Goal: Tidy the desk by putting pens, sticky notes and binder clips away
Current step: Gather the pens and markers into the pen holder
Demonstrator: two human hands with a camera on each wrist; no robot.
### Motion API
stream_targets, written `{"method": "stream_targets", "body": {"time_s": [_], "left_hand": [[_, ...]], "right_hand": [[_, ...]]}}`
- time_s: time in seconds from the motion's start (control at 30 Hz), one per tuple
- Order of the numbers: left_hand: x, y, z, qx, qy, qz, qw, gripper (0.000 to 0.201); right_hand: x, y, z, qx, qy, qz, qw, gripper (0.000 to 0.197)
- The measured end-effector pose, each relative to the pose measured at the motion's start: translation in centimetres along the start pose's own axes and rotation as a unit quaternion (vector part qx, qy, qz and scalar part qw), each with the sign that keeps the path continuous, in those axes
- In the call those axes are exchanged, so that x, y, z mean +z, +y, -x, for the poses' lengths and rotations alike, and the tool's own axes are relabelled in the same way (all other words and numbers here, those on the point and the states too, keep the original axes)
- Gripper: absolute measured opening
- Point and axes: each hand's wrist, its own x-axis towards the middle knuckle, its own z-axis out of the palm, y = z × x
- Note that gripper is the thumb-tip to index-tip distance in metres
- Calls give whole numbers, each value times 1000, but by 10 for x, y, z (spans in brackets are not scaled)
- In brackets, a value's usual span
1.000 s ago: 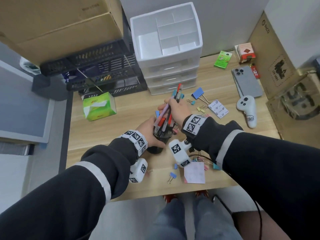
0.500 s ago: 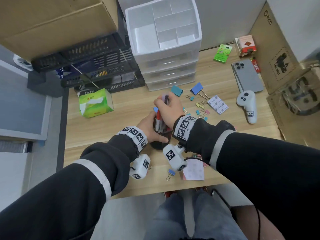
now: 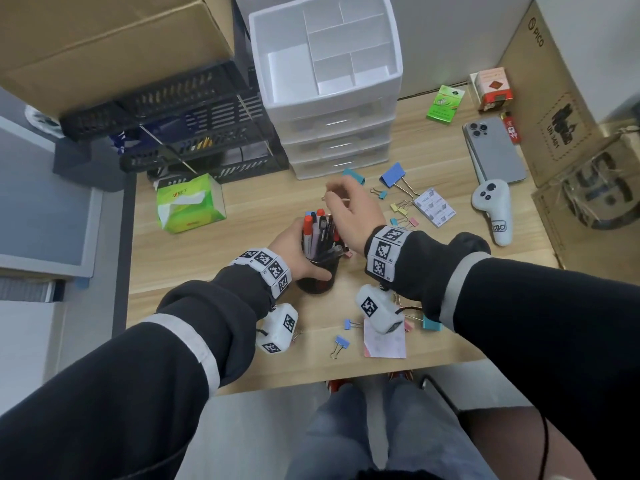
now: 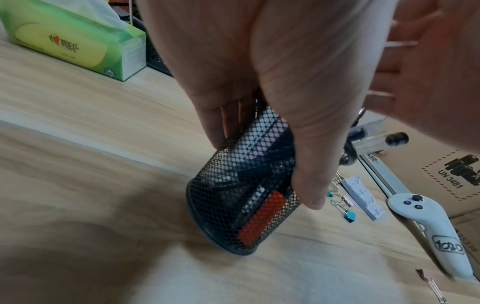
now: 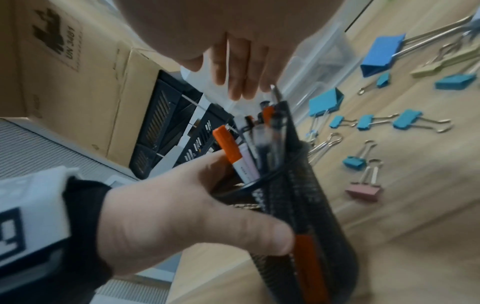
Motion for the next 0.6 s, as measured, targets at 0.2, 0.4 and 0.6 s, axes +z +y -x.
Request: {"method": "stream_targets", "body": {"time_s": [0.2, 0.4, 0.6], "left_hand": [[-6, -2, 1, -7, 11, 5, 1000, 111], [-5, 6, -1, 3, -3, 23, 1000, 114], [3, 19, -4, 21, -24, -5, 999, 104]], "right_hand": [[-30, 55, -9, 190, 16, -17, 982, 26], [-37, 79, 15, 178, -273, 173, 929, 64], [-41, 27, 27, 108, -282, 37, 953, 47]]}}
